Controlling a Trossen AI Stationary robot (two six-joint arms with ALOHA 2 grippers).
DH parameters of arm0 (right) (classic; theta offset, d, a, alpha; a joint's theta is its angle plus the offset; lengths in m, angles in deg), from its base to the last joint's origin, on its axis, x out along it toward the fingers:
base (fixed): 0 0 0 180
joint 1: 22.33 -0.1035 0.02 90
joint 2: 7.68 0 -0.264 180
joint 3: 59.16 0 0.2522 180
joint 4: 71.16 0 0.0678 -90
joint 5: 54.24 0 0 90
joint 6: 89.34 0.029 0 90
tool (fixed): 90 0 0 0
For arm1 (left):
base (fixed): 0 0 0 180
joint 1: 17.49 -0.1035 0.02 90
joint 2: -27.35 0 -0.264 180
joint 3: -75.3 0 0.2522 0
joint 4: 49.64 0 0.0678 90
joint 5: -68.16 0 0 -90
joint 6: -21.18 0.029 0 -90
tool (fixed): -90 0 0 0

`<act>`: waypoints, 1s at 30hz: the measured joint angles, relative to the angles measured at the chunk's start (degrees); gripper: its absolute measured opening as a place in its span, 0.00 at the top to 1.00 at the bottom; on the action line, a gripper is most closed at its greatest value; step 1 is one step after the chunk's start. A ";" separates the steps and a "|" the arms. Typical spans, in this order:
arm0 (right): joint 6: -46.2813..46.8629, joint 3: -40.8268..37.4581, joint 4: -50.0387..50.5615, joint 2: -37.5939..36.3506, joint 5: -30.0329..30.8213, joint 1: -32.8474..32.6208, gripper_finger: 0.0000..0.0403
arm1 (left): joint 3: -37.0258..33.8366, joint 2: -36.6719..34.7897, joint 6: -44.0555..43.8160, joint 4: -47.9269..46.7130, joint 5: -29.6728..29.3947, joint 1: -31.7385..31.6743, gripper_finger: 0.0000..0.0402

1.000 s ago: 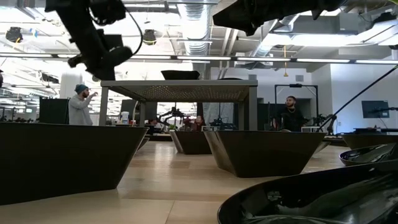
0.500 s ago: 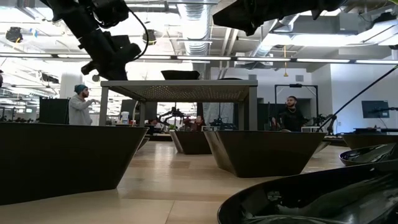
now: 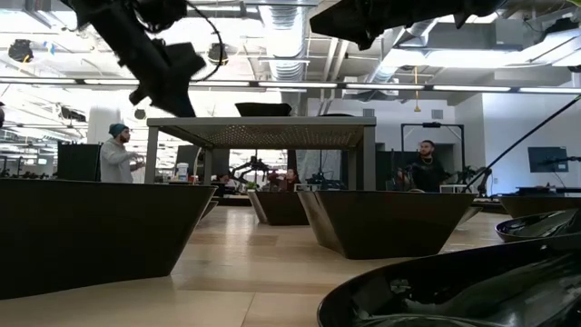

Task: Pick & Place Mini shaped plates
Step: Stack the black drop-shaped plate on top of the black drop-shaped plate on the shelf

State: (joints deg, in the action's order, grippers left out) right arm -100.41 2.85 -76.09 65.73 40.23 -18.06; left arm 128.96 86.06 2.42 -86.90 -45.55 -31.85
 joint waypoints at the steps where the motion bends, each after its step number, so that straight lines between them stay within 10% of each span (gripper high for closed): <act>1: 0.00 0.00 0.01 0.00 0.01 -0.01 0.75 | 0.54 -0.83 0.11 0.08 0.00 1.21 0.99; 12: 0.04 0.00 0.28 0.00 -0.10 -0.08 0.75 | 0.98 -4.22 -1.82 1.08 8.30 27.11 0.99; 30: 3.07 0.00 2.35 0.00 -0.07 -2.48 0.75 | -1.34 22.45 -29.74 5.47 10.60 56.02 0.76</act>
State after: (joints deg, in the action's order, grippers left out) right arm -97.34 2.85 -73.74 65.73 40.16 -20.54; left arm 127.62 108.52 -27.32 -81.43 -34.95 24.17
